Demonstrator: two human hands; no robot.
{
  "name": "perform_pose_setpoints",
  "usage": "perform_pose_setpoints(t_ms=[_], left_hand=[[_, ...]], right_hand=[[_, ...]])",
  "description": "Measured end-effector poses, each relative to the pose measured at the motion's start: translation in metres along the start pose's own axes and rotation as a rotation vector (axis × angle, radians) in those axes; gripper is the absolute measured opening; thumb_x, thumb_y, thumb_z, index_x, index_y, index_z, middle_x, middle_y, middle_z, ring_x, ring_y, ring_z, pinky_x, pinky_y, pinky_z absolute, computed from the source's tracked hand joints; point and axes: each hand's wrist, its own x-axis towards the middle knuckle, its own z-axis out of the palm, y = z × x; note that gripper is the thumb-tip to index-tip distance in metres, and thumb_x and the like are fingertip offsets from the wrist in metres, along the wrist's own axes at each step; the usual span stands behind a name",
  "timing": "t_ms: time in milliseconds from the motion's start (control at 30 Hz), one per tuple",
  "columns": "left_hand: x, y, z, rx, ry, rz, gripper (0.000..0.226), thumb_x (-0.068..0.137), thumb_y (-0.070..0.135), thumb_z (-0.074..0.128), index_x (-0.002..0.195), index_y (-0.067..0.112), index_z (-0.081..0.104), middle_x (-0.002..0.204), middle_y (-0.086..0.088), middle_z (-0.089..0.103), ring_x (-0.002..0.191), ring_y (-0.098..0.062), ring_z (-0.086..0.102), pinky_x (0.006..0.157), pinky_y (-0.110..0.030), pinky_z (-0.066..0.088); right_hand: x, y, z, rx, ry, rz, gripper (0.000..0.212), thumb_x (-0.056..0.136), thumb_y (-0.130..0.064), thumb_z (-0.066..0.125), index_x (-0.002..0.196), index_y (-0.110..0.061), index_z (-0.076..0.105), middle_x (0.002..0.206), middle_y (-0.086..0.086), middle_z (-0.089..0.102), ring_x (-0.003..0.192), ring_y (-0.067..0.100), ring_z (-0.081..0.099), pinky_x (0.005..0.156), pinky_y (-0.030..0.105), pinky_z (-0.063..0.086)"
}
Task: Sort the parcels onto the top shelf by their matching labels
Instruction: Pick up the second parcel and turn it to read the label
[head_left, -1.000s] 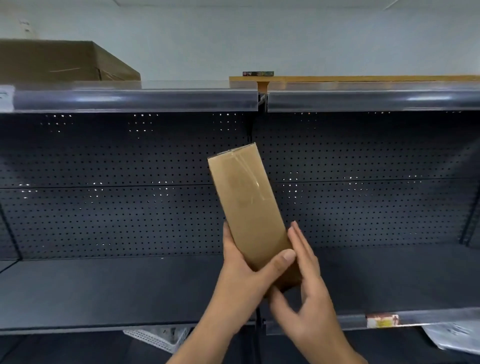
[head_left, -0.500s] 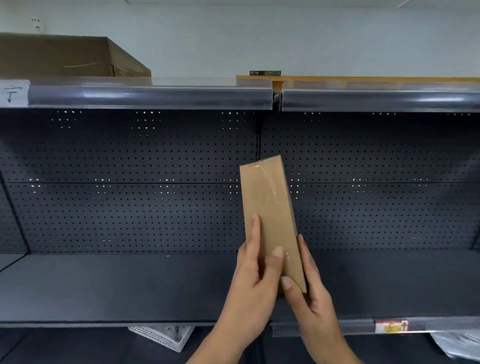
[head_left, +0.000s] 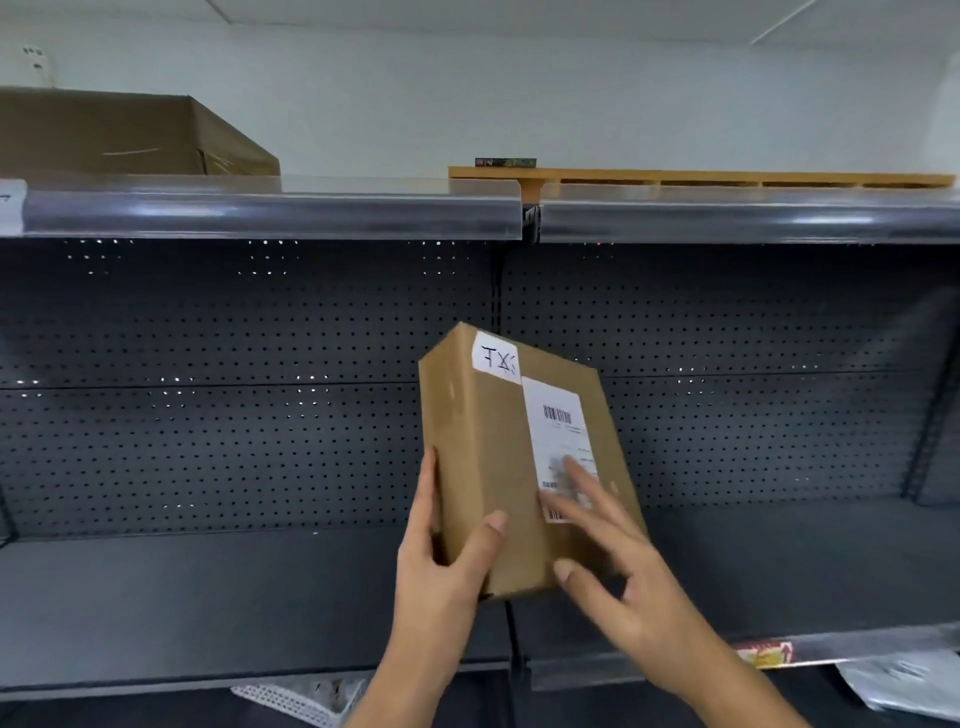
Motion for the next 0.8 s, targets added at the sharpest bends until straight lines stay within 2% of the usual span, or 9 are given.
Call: perform_pose_setpoints(t_ms=[100,200,233,300,367,433,533,667,800], left_hand=[[0.008,-0.004,-0.013,-0.070,-0.011,-0.003,0.088,0.068,0.042,0.082,0.149,0.053,0.049,0.144,0.017,0.070,0.127,-0.014,0.071,0.093,-0.033,0.063],[0.016,-0.003,-0.028,-0.102,-0.064,0.007,0.094,0.065,0.041,0.078,0.154,0.046,0.048,0.144,0.008,0.072,0.123,-0.021,0.074,0.093,-0.038,0.064],[0.018,-0.002,-0.033,-0.112,-0.080,0.002,0.097,0.065,0.041,0.078,0.157,0.043,0.046,0.146,0.005,0.070,0.125,-0.025,0.072,0.096,-0.043,0.064],[0.023,-0.001,-0.041,-0.112,-0.104,-0.004,0.109,0.061,0.044,0.087,0.160,0.040,0.043,0.150,0.000,0.068,0.130,-0.031,0.069,0.102,-0.051,0.060],[0.025,-0.001,-0.046,-0.091,-0.140,-0.017,0.117,0.058,0.052,0.092,0.162,0.038,0.040,0.153,-0.004,0.065,0.134,-0.035,0.065,0.107,-0.060,0.055],[0.025,-0.003,-0.049,-0.056,-0.157,-0.019,0.104,0.069,0.048,0.080,0.164,0.037,0.038,0.154,-0.005,0.063,0.136,-0.035,0.063,0.108,-0.059,0.054],[0.026,-0.009,-0.053,-0.024,-0.157,-0.033,0.099,0.070,0.048,0.067,0.164,0.036,0.038,0.149,-0.003,0.068,0.130,-0.027,0.069,0.104,-0.051,0.059],[0.026,-0.007,-0.054,0.018,-0.157,-0.026,0.097,0.073,0.050,0.065,0.165,0.036,0.036,0.153,-0.004,0.065,0.136,-0.032,0.064,0.115,-0.064,0.046],[0.025,-0.007,-0.056,0.019,-0.143,-0.019,0.093,0.077,0.052,0.064,0.165,0.036,0.036,0.158,-0.003,0.059,0.141,-0.031,0.061,0.117,-0.064,0.044]], right_hand=[[0.011,0.008,-0.017,-0.112,0.228,0.131,0.058,0.089,-0.064,0.060,0.145,-0.054,0.050,0.171,-0.026,0.021,0.160,-0.001,0.012,0.132,0.048,0.014],[0.016,0.017,-0.037,-0.130,0.316,0.305,0.095,0.077,-0.082,0.062,0.161,-0.047,0.032,0.174,-0.021,0.013,0.160,0.005,0.013,0.129,0.045,0.019],[0.016,0.018,-0.042,-0.058,0.285,0.328,0.100,0.077,-0.080,0.068,0.162,-0.047,0.027,0.172,-0.022,0.022,0.157,0.003,0.023,0.127,0.041,0.025],[0.015,0.017,-0.042,0.182,0.197,0.320,0.079,0.085,-0.061,0.076,0.151,-0.056,0.034,0.148,-0.031,0.057,0.136,-0.007,0.054,0.116,0.031,0.046],[0.015,0.014,-0.036,0.297,0.187,0.302,0.062,0.088,-0.051,0.079,0.139,-0.056,0.044,0.126,-0.035,0.070,0.117,-0.009,0.067,0.098,0.022,0.058],[0.014,0.019,-0.031,0.336,0.247,0.267,0.060,0.087,-0.050,0.080,0.137,-0.052,0.048,0.121,-0.034,0.073,0.111,-0.008,0.070,0.087,0.012,0.057],[0.015,0.015,-0.027,0.379,0.301,0.255,0.054,0.091,-0.040,0.080,0.135,-0.051,0.051,0.118,-0.033,0.075,0.108,-0.008,0.071,0.083,0.007,0.055],[0.013,0.012,-0.025,0.389,0.313,0.258,0.065,0.074,-0.052,0.078,0.134,-0.052,0.052,0.118,-0.033,0.075,0.108,-0.008,0.071,0.082,0.007,0.055],[0.013,0.007,-0.027,0.404,0.323,0.242,0.056,0.084,-0.049,0.083,0.131,-0.053,0.052,0.115,-0.035,0.075,0.106,-0.009,0.071,0.081,0.007,0.055]])
